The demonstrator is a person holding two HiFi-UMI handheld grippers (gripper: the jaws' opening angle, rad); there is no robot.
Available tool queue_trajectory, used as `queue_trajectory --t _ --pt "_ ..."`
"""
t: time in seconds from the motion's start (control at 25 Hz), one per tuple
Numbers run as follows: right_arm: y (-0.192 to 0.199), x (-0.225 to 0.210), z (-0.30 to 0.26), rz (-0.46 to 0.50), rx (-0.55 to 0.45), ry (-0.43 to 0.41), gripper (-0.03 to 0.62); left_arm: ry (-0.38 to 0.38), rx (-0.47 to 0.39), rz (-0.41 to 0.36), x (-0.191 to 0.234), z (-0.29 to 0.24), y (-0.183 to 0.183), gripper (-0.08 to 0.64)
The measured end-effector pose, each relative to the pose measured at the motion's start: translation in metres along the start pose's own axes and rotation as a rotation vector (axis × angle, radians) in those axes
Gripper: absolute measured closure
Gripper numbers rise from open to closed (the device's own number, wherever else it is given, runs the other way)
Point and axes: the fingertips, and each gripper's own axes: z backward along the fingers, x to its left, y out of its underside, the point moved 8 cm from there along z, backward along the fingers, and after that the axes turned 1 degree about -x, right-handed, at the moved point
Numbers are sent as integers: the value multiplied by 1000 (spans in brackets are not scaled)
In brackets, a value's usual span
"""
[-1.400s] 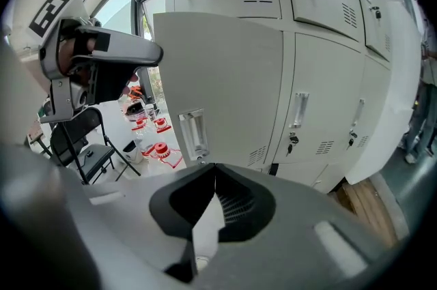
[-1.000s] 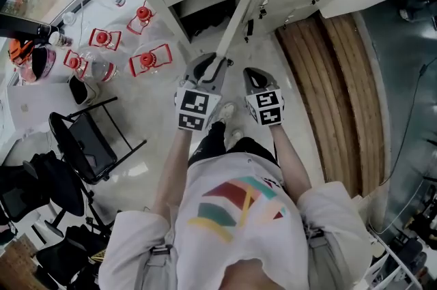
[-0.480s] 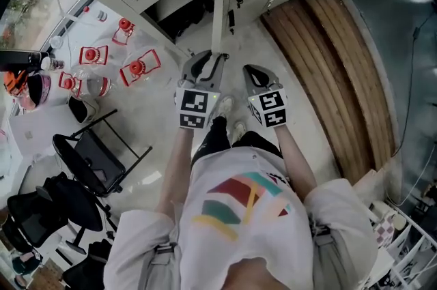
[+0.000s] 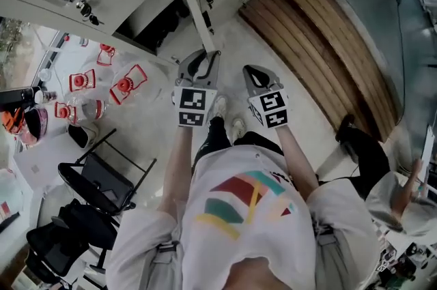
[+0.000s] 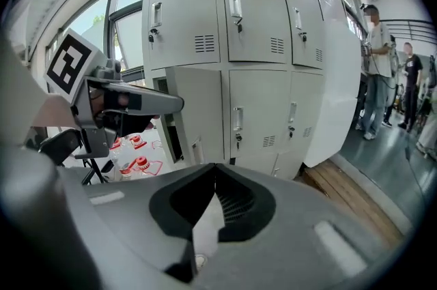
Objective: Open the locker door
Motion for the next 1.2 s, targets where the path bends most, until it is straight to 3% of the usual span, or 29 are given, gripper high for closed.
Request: queue_trajectory --t 1.2 --pt "15 -29 36 -111 17 182 588 264 -15 -105 -40 -98 -34 477"
